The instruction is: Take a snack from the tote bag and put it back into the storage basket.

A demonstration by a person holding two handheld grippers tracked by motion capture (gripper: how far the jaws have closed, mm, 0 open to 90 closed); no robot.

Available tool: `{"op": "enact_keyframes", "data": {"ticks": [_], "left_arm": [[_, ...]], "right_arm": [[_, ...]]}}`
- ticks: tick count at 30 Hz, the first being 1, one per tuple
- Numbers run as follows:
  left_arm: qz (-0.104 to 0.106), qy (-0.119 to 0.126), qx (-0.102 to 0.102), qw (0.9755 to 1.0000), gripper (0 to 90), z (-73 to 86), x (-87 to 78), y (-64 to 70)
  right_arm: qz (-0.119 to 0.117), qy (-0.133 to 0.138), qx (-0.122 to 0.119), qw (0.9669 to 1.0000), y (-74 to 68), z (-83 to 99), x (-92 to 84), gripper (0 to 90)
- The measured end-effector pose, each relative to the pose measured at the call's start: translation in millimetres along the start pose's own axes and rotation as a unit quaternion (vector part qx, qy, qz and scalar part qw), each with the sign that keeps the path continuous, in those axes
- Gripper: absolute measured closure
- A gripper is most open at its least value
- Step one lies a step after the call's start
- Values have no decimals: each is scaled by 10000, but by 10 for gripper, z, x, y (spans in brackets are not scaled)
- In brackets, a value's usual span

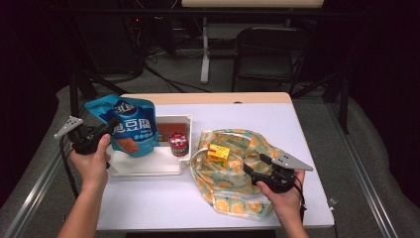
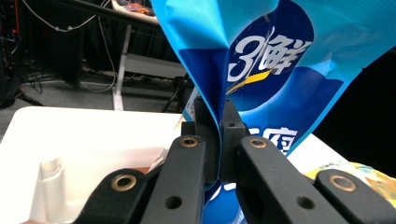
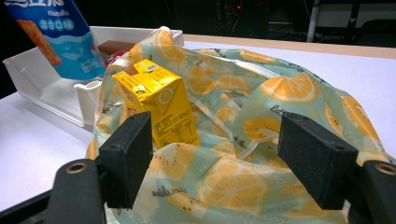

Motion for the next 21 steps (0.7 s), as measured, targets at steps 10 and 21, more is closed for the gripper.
{"op": "enact_keyframes", "data": {"ticks": [10, 21], "left_arm": [[47, -121, -74, 9999, 900, 103, 69, -169], [-15, -56, -303, 9995, 876, 197, 37, -321]], "right_arm": [[-18, -23, 5, 10000, -7, 11, 10, 266], [-14, -31, -3, 10000, -8, 16, 21, 266]]}}
Point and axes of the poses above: each handheld gripper's, and its own axes: x roughly forward along the jaws, z roughly out of its underside, y roughly to its right, the point moved 4 cm from there along x, roughly forward along the jaws, and after that the axes turned 1 degree about x, right-handed, at the moved point
